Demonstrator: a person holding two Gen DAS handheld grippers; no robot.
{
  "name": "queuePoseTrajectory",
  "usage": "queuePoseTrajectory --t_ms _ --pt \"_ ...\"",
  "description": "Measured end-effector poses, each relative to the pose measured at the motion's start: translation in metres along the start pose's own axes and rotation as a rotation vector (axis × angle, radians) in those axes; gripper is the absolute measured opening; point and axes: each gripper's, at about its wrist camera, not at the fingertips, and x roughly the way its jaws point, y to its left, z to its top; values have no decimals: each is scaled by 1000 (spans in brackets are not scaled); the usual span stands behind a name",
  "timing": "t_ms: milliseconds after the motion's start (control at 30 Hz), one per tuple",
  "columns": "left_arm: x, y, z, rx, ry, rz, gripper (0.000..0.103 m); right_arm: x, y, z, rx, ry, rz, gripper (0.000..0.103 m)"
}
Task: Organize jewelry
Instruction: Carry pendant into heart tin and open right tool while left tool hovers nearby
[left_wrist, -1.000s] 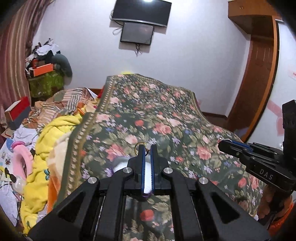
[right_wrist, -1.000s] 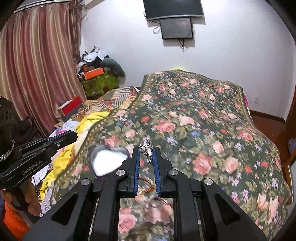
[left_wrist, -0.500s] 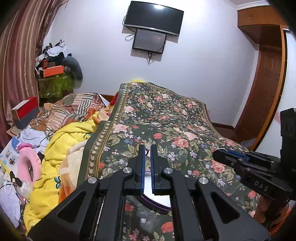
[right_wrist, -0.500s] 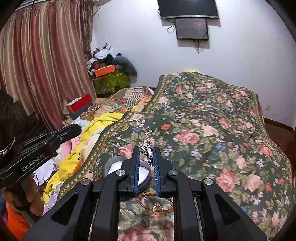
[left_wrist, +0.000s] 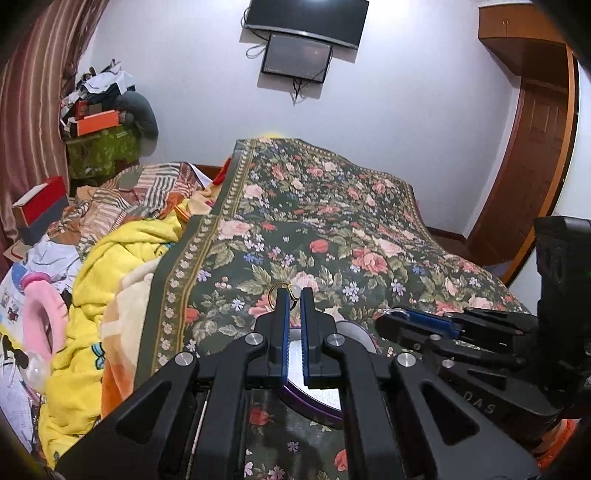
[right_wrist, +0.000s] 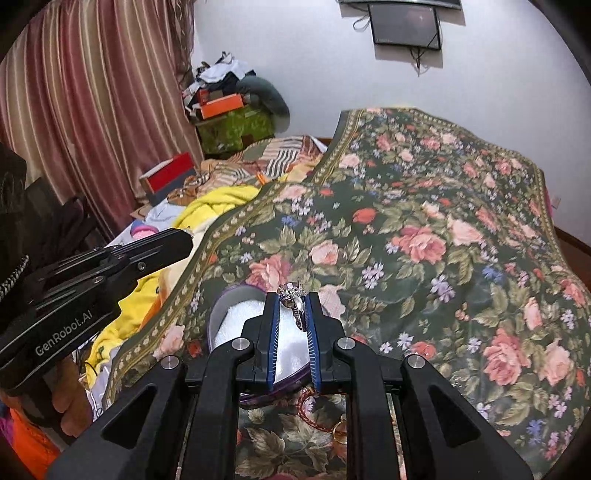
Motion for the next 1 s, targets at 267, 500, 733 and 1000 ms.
queuePoseTrajectory --t_ms 267,500,733,1000 --pt "25 2 -7 -18 71 -38 4 18 -6 -7 20 64 24 13" --pt "35 3 -11 -17 102 -49 4 29 -5 -11 15 98 38 13" --pt "40 5 -14 -29 125 -48 4 31 -4 -13 10 105 45 13" --pt "34 7 -10 -33 113 -23 4 26 -4 -11 6 100 46 30"
